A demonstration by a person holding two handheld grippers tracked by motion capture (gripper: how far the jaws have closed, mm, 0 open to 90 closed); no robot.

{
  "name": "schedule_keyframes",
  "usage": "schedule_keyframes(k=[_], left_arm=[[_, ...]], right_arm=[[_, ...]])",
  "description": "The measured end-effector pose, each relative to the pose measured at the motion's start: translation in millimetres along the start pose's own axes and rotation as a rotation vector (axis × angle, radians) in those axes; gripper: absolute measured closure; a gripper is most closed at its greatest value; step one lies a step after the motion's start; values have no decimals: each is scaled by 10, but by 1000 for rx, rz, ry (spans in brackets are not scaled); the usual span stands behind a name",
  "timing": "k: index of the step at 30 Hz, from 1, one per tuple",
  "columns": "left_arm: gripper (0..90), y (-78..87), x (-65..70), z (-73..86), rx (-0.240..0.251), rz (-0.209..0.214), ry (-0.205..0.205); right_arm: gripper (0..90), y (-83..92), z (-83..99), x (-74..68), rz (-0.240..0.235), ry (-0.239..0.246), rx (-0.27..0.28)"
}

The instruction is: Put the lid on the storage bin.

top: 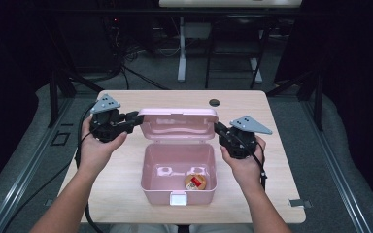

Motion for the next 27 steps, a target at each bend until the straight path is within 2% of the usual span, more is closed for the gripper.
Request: schedule_keyframes(k=[9,27], left_arm=[[766,9,54,-4,-5,-26,-29],[753,98,110,66,1,-9,-34]], right_arm=[[828,10,-4,10,-15,-16,-8],[804,149,-127,-53,-28,2,18]])
Point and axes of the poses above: each handheld gripper's, and its own axes: y roughly backward along the jaws, z roughly out of its underside, x roughly to its right, the point moved 1 cm from there along -y, roughly forward along the jaws, and after that the axes turned 5 degrees about x, right-handed, at the moved point
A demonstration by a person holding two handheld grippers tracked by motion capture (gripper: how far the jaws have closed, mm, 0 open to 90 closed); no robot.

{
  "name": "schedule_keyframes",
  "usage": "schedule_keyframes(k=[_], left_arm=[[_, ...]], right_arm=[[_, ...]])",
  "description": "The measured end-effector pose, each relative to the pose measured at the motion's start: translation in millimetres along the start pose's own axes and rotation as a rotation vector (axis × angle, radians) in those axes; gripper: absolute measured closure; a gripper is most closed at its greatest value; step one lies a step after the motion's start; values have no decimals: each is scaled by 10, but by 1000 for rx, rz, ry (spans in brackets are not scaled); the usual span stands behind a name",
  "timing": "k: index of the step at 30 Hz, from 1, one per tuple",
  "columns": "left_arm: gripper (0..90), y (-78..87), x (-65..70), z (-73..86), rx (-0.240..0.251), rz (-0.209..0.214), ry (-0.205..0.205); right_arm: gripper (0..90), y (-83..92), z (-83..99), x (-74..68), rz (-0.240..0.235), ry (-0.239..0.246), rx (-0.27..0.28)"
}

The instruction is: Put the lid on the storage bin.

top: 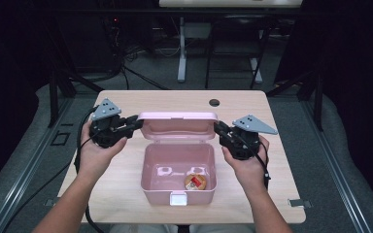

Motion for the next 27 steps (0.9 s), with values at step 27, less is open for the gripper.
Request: schedule_keyframes(k=[27], left_arm=[[721,166,122,155,-9,41,-22]], right_arm=[[775,173,-3,-88,-34,48,-44]])
Point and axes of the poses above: each handheld gripper's, and its own axes: y roughly backward along the jaws, z roughly out of its underside, x roughly to its right, the point moved 1 cm from there along -y, roughly forward along the jaws, and after that the axes turned 5 degrees about x, right-handed, at the moved point
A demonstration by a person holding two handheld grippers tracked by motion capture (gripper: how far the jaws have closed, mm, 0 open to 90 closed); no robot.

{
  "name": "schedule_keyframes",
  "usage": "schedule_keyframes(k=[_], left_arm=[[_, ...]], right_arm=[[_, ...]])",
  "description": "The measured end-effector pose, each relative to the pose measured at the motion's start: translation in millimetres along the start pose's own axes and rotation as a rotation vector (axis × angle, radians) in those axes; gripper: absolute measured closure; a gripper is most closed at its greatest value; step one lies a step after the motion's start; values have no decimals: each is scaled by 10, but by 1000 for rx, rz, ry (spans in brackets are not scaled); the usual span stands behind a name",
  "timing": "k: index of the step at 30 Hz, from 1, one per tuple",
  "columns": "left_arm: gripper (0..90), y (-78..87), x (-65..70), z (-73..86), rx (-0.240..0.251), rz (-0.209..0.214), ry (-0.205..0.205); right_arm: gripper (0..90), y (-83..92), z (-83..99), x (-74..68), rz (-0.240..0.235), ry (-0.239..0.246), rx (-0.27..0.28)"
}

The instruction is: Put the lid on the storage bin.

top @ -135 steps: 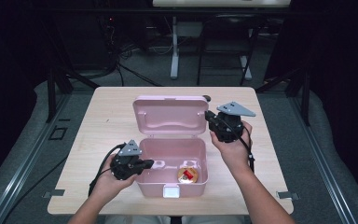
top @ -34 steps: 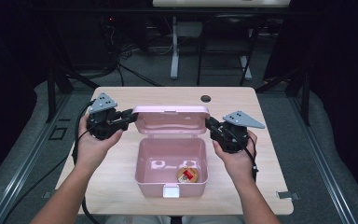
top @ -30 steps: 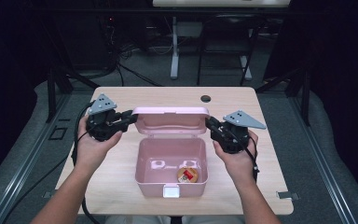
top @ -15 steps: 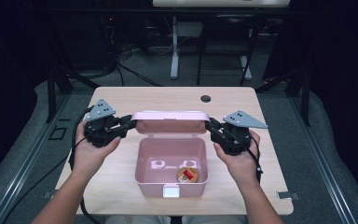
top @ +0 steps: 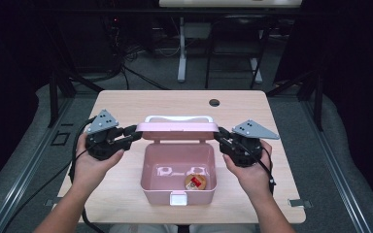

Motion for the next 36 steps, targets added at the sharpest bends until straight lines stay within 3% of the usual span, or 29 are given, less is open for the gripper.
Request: schedule_keyframes(k=[20,36], left_arm=[[697,82,43,67,-5,37,16],[678,138,126,168,-29,50,-8]], right_arm=[[755,61,72,-26,-20,-3,-5],[730,138,183,-34,-62,4,-26]])
Point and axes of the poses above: each handheld gripper's, and its own axes: y roughly backward along the jaws, z roughly out of its underside, x roughly to its right, the point moved 1 cm from there along -y, roughly forward along the jaws, and after that the axes turned 5 degrees about x, right-handed, at the moved point
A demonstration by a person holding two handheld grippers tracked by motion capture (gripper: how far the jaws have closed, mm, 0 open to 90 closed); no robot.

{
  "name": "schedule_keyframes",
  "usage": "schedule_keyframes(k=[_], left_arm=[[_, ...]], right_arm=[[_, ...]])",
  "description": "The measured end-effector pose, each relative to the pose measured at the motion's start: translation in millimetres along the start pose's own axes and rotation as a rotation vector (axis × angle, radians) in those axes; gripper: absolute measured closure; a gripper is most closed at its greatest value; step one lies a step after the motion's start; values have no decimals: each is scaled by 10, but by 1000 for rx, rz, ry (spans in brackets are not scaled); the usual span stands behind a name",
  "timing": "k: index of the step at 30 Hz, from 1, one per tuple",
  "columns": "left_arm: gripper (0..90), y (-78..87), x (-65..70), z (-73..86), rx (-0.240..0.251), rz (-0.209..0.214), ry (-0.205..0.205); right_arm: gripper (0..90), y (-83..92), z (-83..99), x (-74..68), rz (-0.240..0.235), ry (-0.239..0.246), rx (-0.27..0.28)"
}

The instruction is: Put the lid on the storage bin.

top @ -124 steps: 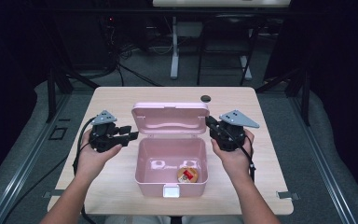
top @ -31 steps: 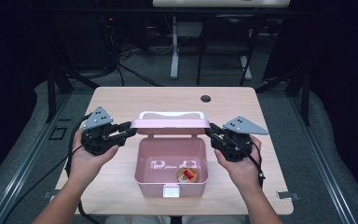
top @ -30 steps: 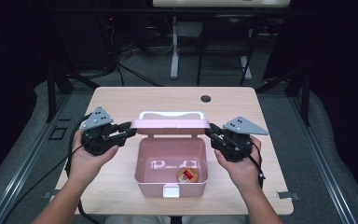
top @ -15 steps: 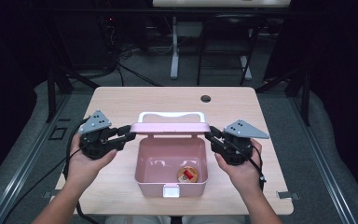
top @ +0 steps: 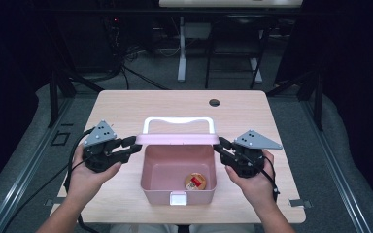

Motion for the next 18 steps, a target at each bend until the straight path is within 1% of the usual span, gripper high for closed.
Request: schedule_keyframes(k=[3,7,10,13,17,18], left_arm=[[677,9,21,16,-2,-4,-7],[673,14,35,37,-2,-4,-10],[671,19,44,58,-5,-1,-13],[670,33,67,79,-10,1,-18],[661,44,89,116,-7,5,-13],[660,46,92,124,-8,7,-12]], right_arm=[[727,11,24,-16,-2,15,-2],[723,21,53,-24,-4,20,1],[717,31,73,-25,-16,22,1],[715,38,98,-17,-25,17,-4],[710,52,138,-16,-37,4,-11],[710,58,147,-17,-39,8,-14]])
Point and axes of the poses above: each handheld gripper's, and its own axes: y roughly backward along the jaws, z roughly out of its underside, x roughly to its right, the point moved 1 cm from there along -y, roughly forward along the jaws, and after that the axes turned 5 degrees about x, right-handed, at the moved point
